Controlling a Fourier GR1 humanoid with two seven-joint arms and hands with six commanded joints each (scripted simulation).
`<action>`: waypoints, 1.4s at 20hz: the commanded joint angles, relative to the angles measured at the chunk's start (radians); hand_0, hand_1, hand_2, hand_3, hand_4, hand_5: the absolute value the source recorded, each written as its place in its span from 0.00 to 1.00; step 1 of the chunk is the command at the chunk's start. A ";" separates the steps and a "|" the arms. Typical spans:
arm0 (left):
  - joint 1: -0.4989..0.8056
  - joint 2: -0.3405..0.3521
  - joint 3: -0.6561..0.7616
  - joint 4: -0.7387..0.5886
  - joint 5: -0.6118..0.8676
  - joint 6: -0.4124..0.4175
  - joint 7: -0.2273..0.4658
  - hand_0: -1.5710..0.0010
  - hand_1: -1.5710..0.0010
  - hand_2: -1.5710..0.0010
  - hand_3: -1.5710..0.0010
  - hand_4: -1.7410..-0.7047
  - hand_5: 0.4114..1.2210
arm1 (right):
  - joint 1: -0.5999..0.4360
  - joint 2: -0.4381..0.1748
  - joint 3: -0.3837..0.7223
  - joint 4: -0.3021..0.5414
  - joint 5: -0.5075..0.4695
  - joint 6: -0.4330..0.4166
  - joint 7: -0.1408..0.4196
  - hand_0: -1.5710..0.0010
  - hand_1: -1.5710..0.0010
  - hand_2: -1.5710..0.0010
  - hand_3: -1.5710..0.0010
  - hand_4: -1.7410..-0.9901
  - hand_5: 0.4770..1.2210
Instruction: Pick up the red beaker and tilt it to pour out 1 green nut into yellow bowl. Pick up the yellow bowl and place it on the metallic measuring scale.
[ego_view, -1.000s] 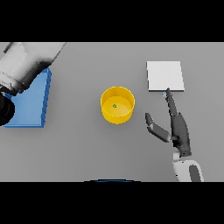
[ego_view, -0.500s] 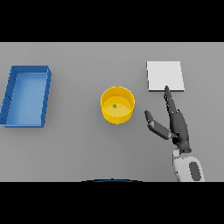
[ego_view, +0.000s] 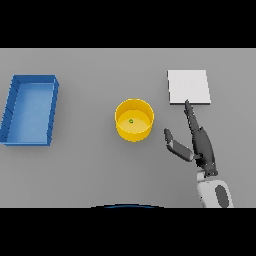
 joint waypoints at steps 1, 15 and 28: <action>0.052 0.005 0.006 -0.060 0.032 0.026 0.021 0.00 0.00 0.00 0.11 0.00 1.00 | 0.001 0.000 0.001 -0.006 0.007 -0.006 0.005 1.00 1.00 1.00 1.00 0.73 0.31; 0.531 0.126 -0.089 -0.679 0.295 0.262 0.245 0.00 0.00 0.00 0.13 0.01 0.67 | -0.007 0.003 0.001 0.009 0.004 -0.004 0.009 1.00 1.00 1.00 1.00 0.76 0.27; 0.577 0.221 -0.177 -0.768 0.306 0.006 0.132 0.87 0.88 0.89 0.91 0.98 0.29 | 0.009 -0.016 0.001 -0.009 0.004 0.005 0.003 1.00 1.00 1.00 1.00 0.77 0.28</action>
